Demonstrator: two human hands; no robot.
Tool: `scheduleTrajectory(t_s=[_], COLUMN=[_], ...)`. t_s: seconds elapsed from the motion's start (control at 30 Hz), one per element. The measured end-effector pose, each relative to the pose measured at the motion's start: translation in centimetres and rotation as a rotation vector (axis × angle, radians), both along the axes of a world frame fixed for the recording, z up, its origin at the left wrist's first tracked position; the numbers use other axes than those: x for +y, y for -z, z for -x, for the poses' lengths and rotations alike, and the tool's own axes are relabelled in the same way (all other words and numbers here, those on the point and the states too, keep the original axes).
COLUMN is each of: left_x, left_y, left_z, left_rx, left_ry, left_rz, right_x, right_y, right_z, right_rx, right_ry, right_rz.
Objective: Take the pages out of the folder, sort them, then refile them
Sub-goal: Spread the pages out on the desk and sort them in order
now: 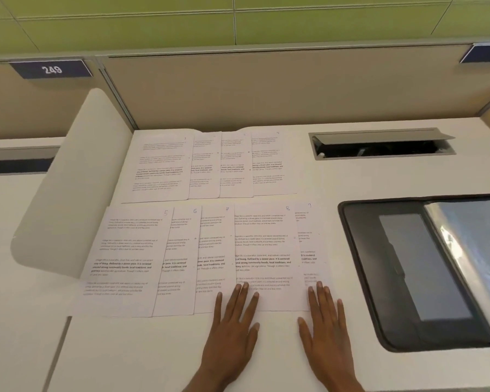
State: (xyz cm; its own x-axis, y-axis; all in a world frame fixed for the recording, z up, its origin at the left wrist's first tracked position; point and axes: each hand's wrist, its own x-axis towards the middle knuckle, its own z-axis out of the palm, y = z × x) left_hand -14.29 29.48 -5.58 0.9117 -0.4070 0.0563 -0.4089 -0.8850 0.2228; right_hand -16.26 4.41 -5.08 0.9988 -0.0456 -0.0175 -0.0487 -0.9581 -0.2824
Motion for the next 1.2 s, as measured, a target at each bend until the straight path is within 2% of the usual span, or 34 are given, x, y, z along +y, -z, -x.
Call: scheduleTrajectory(t_s=[0.17,0.53,0.93,1.2], left_x=[-0.2,-0.7,-0.9,2.0], left_y=[-0.4,-1.8,-1.5,-3.2], left_z=[-0.2,-0.1,0.2,-5.0], left_rx=[0.014,0.1,0.104,0.028], left_ry=[-0.025,-0.08,-0.146,-0.353], left_rz=[-0.015,-0.003,-0.02,0.13], right_x=[-0.4,-0.7,-0.3,5.8], right_y=[1.0,0.7,1.2,-3.6], right_z=[0.0,-0.2,-1.0,-9.0], right_rx=[0.022,0.033,0.006,-0.087], right_ry=[-0.069,-0.082,-0.119,-0.177], right_rz=[0.017,-0.005,-0.004,-0.204])
